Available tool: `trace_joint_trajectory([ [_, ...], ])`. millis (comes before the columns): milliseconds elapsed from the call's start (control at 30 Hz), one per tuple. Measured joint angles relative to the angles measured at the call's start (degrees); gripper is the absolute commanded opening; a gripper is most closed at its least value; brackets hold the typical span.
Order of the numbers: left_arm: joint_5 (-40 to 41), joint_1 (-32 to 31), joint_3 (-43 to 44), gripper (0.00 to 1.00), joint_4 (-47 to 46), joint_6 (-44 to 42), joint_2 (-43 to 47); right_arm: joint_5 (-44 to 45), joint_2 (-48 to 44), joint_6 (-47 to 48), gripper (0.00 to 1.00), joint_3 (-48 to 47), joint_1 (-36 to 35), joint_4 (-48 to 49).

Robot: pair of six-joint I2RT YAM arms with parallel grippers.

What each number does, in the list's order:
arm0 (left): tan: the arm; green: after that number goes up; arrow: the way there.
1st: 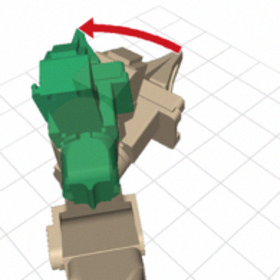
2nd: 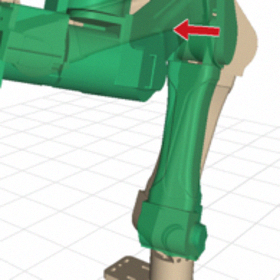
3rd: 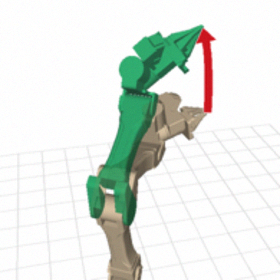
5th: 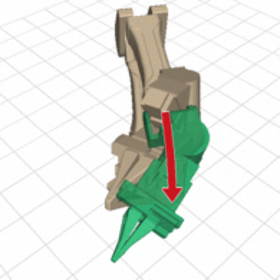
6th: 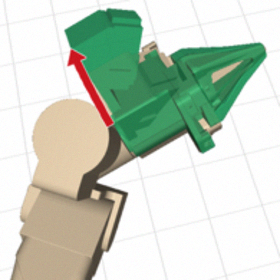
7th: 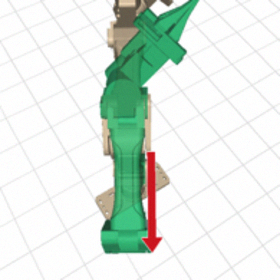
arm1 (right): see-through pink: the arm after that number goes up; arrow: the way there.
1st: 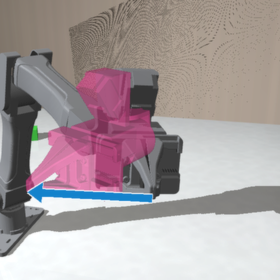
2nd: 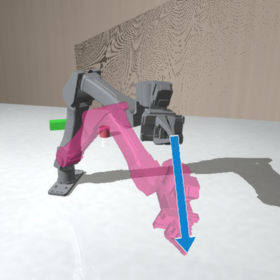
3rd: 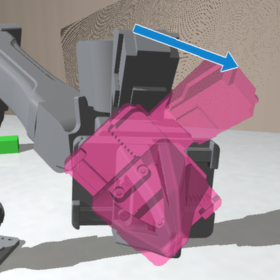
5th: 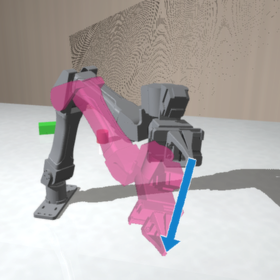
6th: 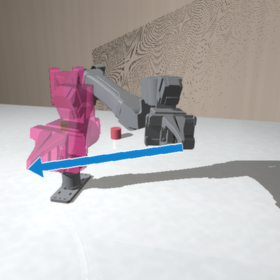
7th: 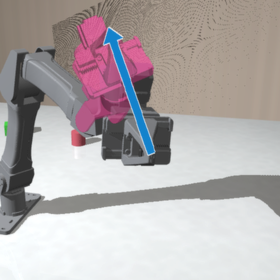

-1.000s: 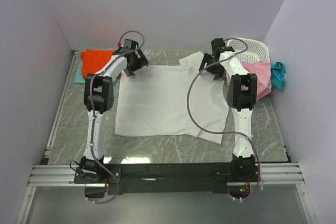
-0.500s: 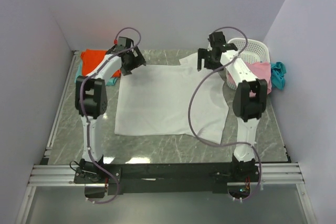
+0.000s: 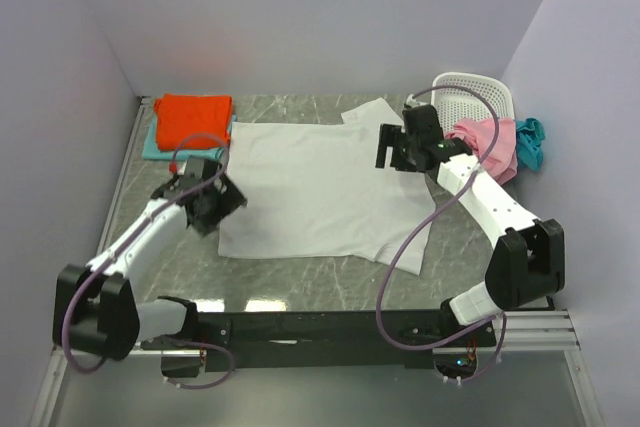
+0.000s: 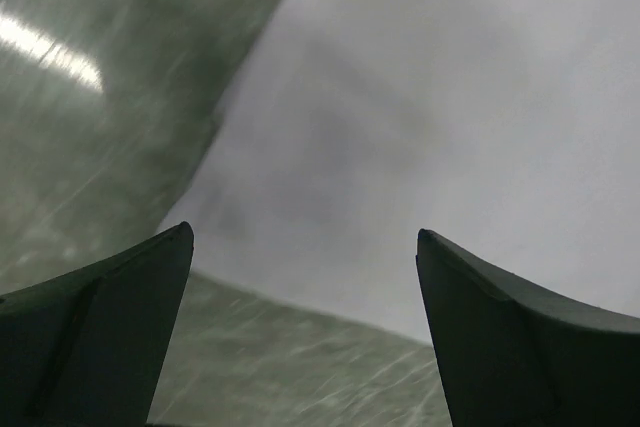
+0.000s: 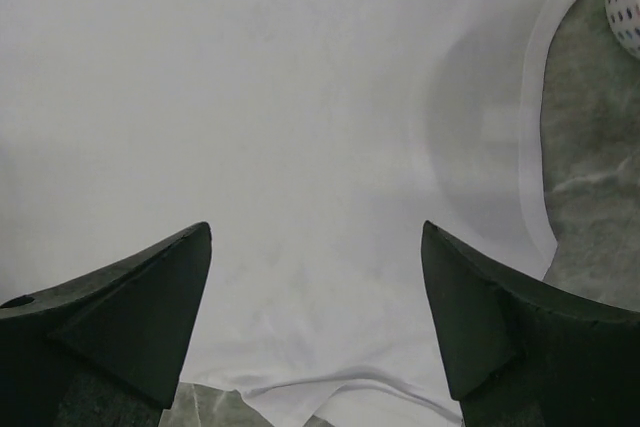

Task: Fold and stack the t-shirts
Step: Flatten the tshirt out

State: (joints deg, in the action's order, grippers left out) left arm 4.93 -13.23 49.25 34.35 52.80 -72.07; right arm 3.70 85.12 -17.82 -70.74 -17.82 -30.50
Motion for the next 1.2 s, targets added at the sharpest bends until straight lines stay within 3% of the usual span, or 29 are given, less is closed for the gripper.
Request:
trace_joint_trajectory([
  [200, 2.12, -0.13, -14.08, 0.99, 8.28, 8.81, 11.08, -0.11, -1.68, -1.68, 0.92, 3.04, 0.00, 0.98],
  [300, 3.13, -0.13, -16.17, 0.90, 9.73, 12.39, 15.08, -0.31, -2.56, -2.12, 0.91, 3.93, 0.00, 1.53],
  [533, 4.20, -0.13, -17.64, 0.52, 9.57, 15.67, 14.67, 0.02, -2.89, -2.84, 0.91, 4.42, 0.02, 1.81],
  [700, 4.28, -0.13, -17.66, 0.35, 7.41, 15.82, 9.62, 0.15, -2.89, -3.39, 0.91, 4.44, 0.02, 1.79],
  [800, 3.96, -0.13, -17.81, 0.15, 5.53, 15.58, 6.73, 0.74, -2.89, -4.02, 0.91, 4.83, 0.02, 1.79],
  [833, 3.89, -0.13, -17.94, 0.01, 4.96, 15.54, 5.88, 1.07, -2.91, -4.33, 0.91, 5.27, 0.02, 1.88],
  [1033, 3.67, -0.13, -18.12, 0.01, 2.47, 15.30, 5.14, 1.40, -6.16, -7.52, 0.91, 12.13, 0.02, 0.02],
  [1200, 3.74, -0.13, -17.88, 0.01, 1.01, 14.21, 4.31, -0.31, -15.87, -9.11, 0.90, 22.01, 0.02, -3.02],
])
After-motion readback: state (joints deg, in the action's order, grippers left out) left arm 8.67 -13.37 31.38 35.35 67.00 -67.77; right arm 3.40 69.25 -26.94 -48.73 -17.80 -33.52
